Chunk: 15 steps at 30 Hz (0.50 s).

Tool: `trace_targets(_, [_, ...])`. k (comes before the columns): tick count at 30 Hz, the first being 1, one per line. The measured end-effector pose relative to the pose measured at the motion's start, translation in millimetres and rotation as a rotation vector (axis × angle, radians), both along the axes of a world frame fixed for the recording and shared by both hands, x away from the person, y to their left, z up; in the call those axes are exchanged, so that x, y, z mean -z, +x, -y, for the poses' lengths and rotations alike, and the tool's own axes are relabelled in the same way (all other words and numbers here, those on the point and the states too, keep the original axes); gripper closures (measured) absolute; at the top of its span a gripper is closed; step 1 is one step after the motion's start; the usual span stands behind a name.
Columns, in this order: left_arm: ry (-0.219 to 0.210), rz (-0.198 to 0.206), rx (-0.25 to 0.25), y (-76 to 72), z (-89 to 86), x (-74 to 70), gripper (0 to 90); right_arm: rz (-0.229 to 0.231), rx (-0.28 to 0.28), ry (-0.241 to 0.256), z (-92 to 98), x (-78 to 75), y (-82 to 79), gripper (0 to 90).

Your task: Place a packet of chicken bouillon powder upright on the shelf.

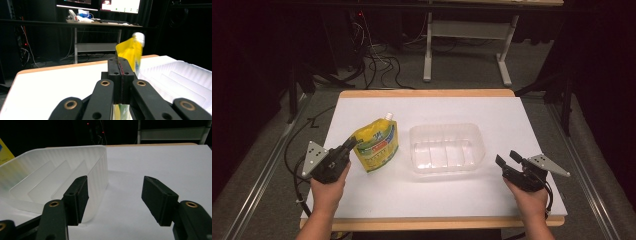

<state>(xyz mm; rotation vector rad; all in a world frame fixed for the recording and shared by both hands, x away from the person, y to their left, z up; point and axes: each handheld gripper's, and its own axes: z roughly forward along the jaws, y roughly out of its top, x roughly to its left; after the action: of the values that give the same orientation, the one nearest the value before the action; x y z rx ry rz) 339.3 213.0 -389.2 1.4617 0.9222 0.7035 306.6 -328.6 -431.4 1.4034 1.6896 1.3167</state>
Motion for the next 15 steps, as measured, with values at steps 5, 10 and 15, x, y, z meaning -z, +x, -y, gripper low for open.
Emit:
trace_targets(5, [-0.007, 0.002, 0.001, -0.1, -1.4, 3.7, 88.9, 0.000, -0.007, -0.005, -2.4, 0.2, 0.4, 38.9])
trace_targets(10, [0.007, -0.026, 0.004, 7.1, 1.2, 10.2, 81.0, -0.003, -0.006, -0.003, -1.2, 0.8, 0.7, 39.0])
trace_targets(15, [0.036, -0.062, 0.007, 15.4, 7.7, 15.5, 70.2, -0.009, -0.016, -0.005, -3.0, 1.1, 1.4, 46.0])
